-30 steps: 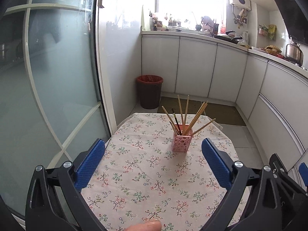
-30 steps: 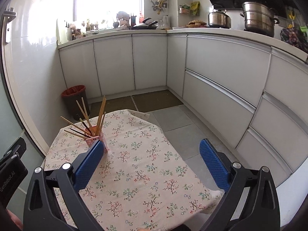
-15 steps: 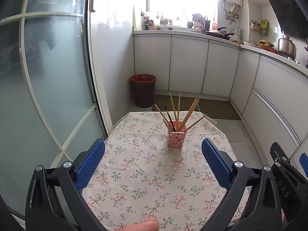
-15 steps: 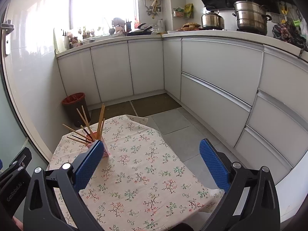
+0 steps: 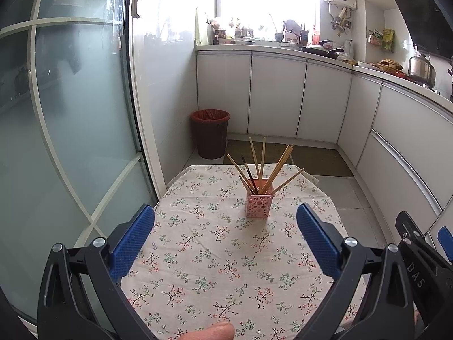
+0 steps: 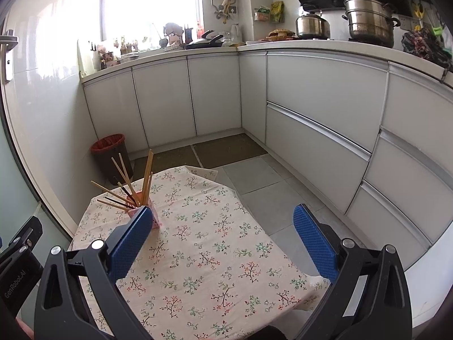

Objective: Organize utensils

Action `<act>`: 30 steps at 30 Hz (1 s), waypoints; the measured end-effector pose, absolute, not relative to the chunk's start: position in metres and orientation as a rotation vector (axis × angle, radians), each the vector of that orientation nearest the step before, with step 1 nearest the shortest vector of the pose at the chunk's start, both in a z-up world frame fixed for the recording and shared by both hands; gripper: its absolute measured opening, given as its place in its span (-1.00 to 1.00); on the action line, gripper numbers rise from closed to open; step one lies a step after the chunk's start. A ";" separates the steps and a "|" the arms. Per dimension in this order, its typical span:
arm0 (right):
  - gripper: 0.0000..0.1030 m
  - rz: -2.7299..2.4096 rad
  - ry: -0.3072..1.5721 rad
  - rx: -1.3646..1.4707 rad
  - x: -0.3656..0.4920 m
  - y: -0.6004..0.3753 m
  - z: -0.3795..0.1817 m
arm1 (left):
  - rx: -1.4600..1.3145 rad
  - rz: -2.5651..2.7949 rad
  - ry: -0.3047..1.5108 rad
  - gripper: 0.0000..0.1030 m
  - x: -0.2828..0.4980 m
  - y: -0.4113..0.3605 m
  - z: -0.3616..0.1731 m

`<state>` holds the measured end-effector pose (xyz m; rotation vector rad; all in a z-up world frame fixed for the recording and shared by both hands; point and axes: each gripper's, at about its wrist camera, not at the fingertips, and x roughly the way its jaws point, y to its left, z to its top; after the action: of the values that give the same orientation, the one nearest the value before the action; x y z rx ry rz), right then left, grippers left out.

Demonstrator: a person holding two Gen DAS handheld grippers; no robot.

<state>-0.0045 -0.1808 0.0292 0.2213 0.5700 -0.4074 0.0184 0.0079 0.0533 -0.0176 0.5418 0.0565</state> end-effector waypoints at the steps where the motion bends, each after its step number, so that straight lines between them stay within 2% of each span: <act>1: 0.88 -0.406 0.569 0.221 -0.005 -0.180 0.029 | -0.018 0.057 0.542 0.87 0.018 0.008 0.053; 30: 0.88 -0.381 0.582 0.243 -0.007 -0.181 0.027 | -0.017 0.052 0.568 0.87 0.024 0.011 0.052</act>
<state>-0.0071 -0.1808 0.0271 0.2432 0.5822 -0.3809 0.0244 0.0111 0.0523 -0.0172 0.5682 0.0522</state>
